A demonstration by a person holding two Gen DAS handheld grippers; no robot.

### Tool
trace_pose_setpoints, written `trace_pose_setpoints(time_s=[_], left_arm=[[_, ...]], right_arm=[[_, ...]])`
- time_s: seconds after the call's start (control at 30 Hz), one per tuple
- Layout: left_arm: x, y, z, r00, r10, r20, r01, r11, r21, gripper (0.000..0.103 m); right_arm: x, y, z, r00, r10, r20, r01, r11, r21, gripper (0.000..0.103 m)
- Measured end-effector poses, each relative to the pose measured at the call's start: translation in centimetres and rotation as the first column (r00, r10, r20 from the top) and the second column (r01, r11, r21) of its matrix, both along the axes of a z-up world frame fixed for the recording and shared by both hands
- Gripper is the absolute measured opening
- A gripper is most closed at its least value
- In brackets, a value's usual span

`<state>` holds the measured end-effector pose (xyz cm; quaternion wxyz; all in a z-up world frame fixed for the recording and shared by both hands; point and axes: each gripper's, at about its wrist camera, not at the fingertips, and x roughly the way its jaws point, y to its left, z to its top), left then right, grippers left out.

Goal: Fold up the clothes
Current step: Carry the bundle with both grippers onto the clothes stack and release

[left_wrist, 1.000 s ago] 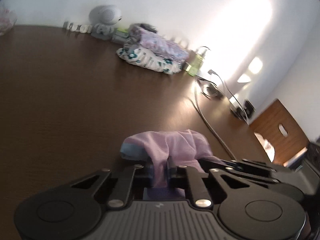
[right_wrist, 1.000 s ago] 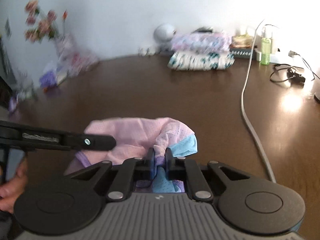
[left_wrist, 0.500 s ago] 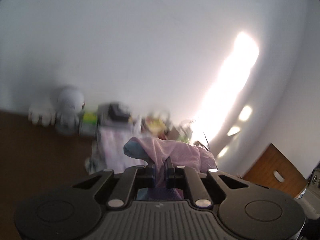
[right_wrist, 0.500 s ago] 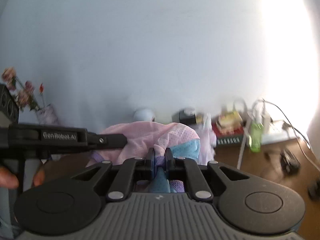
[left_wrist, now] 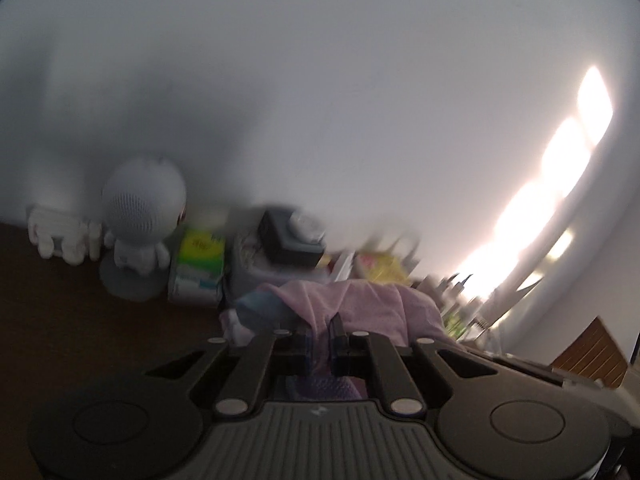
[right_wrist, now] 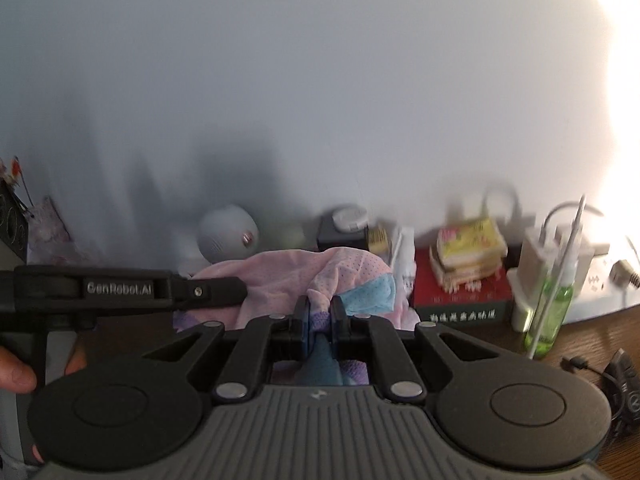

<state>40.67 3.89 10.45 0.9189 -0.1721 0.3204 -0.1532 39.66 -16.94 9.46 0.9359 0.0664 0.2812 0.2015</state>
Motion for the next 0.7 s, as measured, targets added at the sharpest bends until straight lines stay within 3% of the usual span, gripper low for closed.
trace_pose_setpoints(time_s=[0.07, 0.13, 0.2, 0.23, 0.3, 0.37, 0.43, 0.47, 0.5, 0.57, 0.7], left_arm=[[0.2, 0.4, -0.9, 1.0, 0.022, -0.005, -0.022, 1.0, -0.011, 0.007], [0.3, 1.0, -1.6, 0.999, 0.046, -0.011, -0.046, 0.998, -0.034, 0.018], [0.1, 1.7, -1.9, 0.997, 0.081, -0.014, -0.082, 0.995, -0.05, 0.058], [-0.4, 2.1, -1.6, 0.994, 0.107, -0.004, -0.107, 0.993, -0.041, 0.062], [-1.3, 2.9, -0.7, 0.986, 0.162, 0.039, -0.161, 0.986, -0.036, 0.062], [-2.4, 3.2, 0.0, 0.977, 0.2, 0.069, -0.196, 0.979, -0.061, 0.062], [-2.8, 2.1, 0.2, 0.984, 0.157, 0.088, -0.155, 0.987, -0.032, 0.06], [-3.0, 1.5, 0.2, 0.986, 0.136, 0.097, -0.135, 0.991, -0.017, 0.053], [-2.9, 0.7, 0.0, 0.989, 0.121, 0.088, -0.124, 0.992, 0.027, 0.035], [-2.6, -0.6, -0.5, 0.993, 0.092, 0.068, -0.098, 0.991, 0.092, 0.02], [-2.3, -1.7, -1.8, 0.994, 0.089, 0.06, -0.098, 0.979, 0.177, 0.022]], right_arm=[[0.5, 0.2, -1.0, 1.0, -0.005, -0.01, 0.005, 1.0, -0.026, 0.01], [0.7, 0.1, -1.5, 1.0, -0.029, -0.004, 0.029, 0.999, -0.037, 0.02], [0.5, -0.4, -1.3, 0.998, -0.057, 0.023, 0.058, 0.998, -0.04, 0.049], [0.3, -0.7, -1.0, 0.996, -0.072, 0.047, 0.074, 0.997, -0.036, 0.05], [-0.6, -1.8, 0.3, 0.987, -0.11, 0.113, 0.109, 0.994, 0.016, 0.05], [-1.3, -2.2, 0.9, 0.983, -0.089, 0.158, 0.081, 0.995, 0.06, 0.049], [-2.0, -2.6, 1.5, 0.977, -0.07, 0.202, 0.05, 0.994, 0.102, 0.037], [-1.6, -2.2, 1.1, 0.984, -0.039, 0.171, 0.024, 0.996, 0.087, 0.028], [-1.1, -1.8, 0.4, 0.99, -0.023, 0.141, 0.013, 0.997, 0.069, 0.023], [-0.2, -0.9, -1.0, 0.997, 0.007, 0.08, -0.01, 0.999, 0.036, 0.02], [0.7, -0.9, -2.8, 0.998, -0.053, 0.039, 0.053, 0.999, -0.004, 0.02]])
